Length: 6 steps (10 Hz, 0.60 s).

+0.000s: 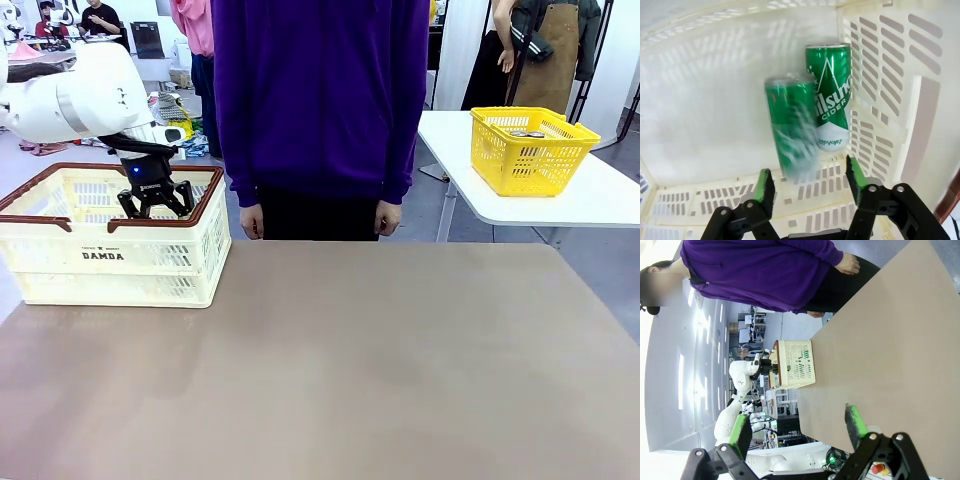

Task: Place the drinks into the Shopping basket.
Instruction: Pick up one drink and place it into the Shopping basket.

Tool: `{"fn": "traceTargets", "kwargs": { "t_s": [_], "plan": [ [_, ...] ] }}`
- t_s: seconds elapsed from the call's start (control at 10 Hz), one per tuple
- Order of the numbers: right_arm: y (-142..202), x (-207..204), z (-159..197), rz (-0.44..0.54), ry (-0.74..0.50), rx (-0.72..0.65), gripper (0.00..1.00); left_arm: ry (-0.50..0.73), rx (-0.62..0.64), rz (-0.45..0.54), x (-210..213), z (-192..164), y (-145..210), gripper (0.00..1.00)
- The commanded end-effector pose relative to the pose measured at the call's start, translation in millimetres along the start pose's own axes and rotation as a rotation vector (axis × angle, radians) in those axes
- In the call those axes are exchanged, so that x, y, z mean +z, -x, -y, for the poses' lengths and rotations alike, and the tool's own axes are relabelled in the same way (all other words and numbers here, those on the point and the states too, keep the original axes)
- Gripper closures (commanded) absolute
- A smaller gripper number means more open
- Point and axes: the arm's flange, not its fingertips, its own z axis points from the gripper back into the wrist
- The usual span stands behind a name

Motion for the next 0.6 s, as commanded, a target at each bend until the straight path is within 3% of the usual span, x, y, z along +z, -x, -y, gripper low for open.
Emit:
{"fn": "traceTargets", "kwargs": {
  "t_s": [0.0,0.5],
  "plan": [
    [-1.1,0.2,-1.3,0.002,-0.018,0.023,0.00,-0.007,0.016,0.015,0.7,4.0,-3.0,0.00],
    [-1.1,0.2,-1.3,0.002,-0.018,0.023,0.00,-0.003,0.014,0.034,5.6,2.0,-0.1,0.00]
  ]
}}
